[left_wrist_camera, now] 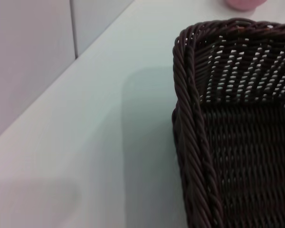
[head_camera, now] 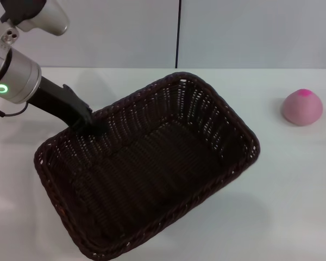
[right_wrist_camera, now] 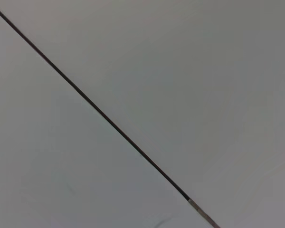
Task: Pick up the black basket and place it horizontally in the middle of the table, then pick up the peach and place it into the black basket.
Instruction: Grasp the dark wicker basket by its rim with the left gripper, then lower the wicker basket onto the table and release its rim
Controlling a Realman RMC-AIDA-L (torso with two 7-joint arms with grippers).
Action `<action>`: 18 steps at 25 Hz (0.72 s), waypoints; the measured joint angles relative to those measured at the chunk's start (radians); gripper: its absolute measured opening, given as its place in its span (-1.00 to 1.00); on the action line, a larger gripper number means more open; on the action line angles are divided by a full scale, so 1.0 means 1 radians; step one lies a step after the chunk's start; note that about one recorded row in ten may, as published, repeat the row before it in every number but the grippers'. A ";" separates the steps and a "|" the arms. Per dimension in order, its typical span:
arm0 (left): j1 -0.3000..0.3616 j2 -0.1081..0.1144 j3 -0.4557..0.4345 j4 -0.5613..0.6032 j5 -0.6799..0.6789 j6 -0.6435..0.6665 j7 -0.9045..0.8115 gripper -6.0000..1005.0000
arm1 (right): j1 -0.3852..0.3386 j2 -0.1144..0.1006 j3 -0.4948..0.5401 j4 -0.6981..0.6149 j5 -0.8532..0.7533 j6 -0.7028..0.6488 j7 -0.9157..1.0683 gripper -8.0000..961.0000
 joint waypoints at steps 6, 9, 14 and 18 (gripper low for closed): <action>0.017 0.000 -0.067 0.032 -0.118 0.021 0.087 -0.60 | 0.002 0.000 0.001 0.001 0.000 0.004 0.000 -0.09; 0.032 0.002 -0.119 0.049 -0.203 0.039 0.138 -0.60 | 0.002 0.000 0.002 0.000 0.000 0.004 0.000 -0.09; 0.050 0.012 -0.244 0.057 -0.341 0.096 0.214 -0.60 | -0.001 0.000 0.009 -0.001 0.002 0.003 0.005 -0.08; 0.054 0.021 -0.316 0.051 -0.409 0.132 0.252 -0.60 | -0.002 0.000 0.014 0.001 0.002 -0.003 0.006 -0.08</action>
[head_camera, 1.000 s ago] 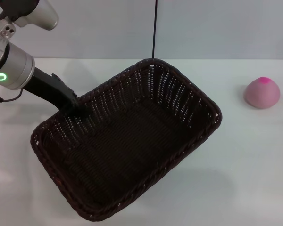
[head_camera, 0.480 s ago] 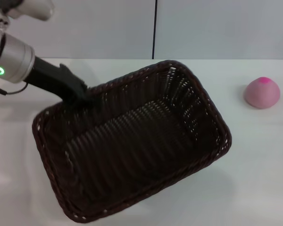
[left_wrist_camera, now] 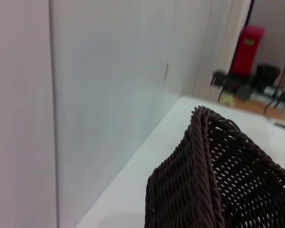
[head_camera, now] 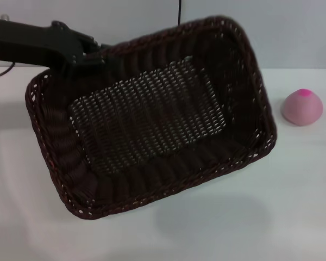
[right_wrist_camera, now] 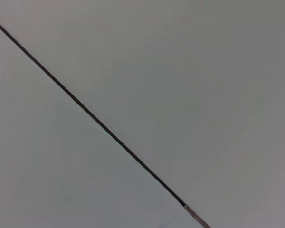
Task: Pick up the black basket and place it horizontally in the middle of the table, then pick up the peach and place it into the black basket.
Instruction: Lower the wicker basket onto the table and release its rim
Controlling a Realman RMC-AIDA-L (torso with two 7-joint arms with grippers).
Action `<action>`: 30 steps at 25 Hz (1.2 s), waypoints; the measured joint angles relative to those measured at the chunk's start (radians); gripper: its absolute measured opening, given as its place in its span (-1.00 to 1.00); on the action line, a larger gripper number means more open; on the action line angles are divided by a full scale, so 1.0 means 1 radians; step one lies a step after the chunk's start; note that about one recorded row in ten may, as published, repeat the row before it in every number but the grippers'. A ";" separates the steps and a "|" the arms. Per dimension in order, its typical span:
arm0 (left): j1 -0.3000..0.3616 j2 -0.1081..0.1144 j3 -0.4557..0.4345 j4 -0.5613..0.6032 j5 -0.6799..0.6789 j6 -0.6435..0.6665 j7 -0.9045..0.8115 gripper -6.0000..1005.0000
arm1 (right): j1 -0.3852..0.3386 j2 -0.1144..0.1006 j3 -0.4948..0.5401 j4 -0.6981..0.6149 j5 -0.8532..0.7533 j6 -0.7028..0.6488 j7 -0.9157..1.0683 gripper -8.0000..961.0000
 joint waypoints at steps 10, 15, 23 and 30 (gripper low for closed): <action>-0.017 0.024 0.021 -0.032 -0.085 0.083 0.080 -0.59 | 0.001 0.000 0.000 0.001 0.001 -0.002 0.001 -0.08; -0.045 0.026 0.086 -0.084 -0.068 0.069 0.113 -0.60 | -0.004 0.001 0.000 0.003 0.001 -0.004 0.002 -0.08; -0.101 -0.006 0.097 -0.149 0.033 0.053 0.204 -0.60 | -0.009 0.002 0.000 0.004 0.001 -0.007 0.002 -0.08; -0.124 -0.019 0.166 -0.188 0.055 -0.017 0.255 -0.60 | -0.011 0.002 0.000 0.003 0.001 -0.007 0.002 -0.07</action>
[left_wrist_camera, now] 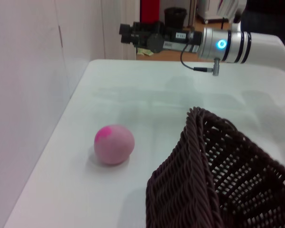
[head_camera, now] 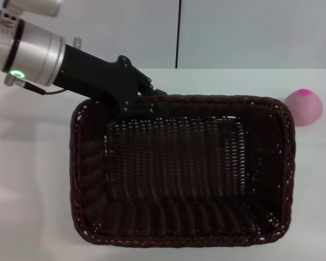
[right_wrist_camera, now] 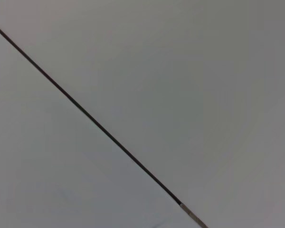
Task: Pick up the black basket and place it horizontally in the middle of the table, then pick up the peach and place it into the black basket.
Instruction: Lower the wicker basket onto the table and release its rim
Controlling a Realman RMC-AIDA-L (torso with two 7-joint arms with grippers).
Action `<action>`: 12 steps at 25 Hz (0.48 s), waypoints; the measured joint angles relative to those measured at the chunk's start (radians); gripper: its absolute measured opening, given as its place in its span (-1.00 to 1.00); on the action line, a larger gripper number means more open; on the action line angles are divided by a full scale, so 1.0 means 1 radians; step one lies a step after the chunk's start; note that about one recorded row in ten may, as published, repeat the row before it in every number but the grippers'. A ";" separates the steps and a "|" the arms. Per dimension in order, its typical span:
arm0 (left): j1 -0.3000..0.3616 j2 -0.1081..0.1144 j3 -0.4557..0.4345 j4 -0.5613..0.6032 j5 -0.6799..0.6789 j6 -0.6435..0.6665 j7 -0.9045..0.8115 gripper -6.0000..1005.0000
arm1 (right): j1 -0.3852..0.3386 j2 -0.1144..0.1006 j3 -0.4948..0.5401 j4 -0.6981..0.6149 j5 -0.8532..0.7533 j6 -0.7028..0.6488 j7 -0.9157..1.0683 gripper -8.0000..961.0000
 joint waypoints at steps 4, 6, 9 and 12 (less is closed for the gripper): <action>-0.023 -0.001 0.042 -0.045 0.015 -0.051 -0.016 -0.60 | 0.000 0.000 0.000 0.000 0.000 0.000 0.000 -0.07; -0.029 -0.001 0.043 -0.058 0.021 -0.067 -0.019 -0.60 | 0.000 0.000 -0.001 0.000 -0.001 0.000 0.000 -0.07; -0.031 -0.002 0.045 -0.063 0.023 -0.107 -0.023 -0.59 | 0.000 0.000 -0.001 0.000 -0.001 0.001 0.000 -0.07; -0.031 -0.004 0.046 -0.063 0.019 -0.131 -0.040 -0.59 | 0.000 0.000 -0.002 0.000 -0.001 0.005 0.000 -0.07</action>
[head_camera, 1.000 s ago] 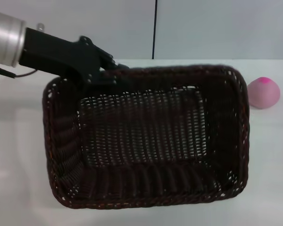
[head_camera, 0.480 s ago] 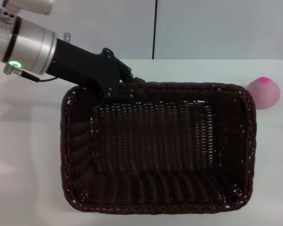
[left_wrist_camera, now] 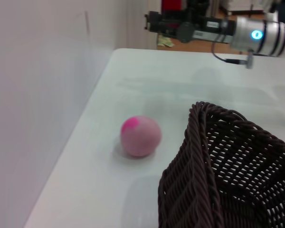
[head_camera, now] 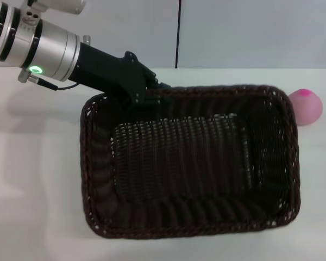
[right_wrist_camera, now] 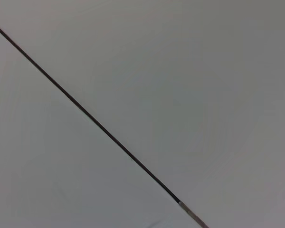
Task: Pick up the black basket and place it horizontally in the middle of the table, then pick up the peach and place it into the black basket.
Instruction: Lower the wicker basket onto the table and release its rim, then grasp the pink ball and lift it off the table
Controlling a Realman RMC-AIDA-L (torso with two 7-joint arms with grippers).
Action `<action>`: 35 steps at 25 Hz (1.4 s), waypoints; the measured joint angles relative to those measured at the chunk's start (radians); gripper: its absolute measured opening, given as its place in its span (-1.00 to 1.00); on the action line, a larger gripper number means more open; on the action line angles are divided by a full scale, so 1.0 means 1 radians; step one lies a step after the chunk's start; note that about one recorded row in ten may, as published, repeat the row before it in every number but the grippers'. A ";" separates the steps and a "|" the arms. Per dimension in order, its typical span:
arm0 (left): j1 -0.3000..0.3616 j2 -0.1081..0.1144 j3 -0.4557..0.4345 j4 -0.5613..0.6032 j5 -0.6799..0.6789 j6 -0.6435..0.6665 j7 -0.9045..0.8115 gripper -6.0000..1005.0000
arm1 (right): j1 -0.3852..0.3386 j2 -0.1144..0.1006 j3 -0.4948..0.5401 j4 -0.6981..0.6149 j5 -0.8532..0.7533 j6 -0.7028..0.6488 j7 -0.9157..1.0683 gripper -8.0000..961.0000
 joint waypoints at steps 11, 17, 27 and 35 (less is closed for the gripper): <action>0.009 -0.009 0.011 -0.003 -0.042 -0.069 -0.014 -0.06 | 0.000 0.000 0.002 0.007 0.000 0.002 -0.005 -0.07; 0.044 -0.007 0.011 -0.005 -0.154 -0.111 -0.006 0.42 | 0.007 0.000 -0.005 0.008 -0.003 0.003 -0.005 -0.07; 0.247 -0.008 0.004 -0.152 -0.648 -0.272 0.189 0.59 | 0.013 -0.005 -0.059 -0.011 -0.010 -0.021 -0.003 -0.06; 0.350 -0.010 0.006 -0.546 -1.146 -0.299 0.529 0.59 | 0.004 -0.026 -0.250 -0.138 -0.046 -0.133 0.001 -0.06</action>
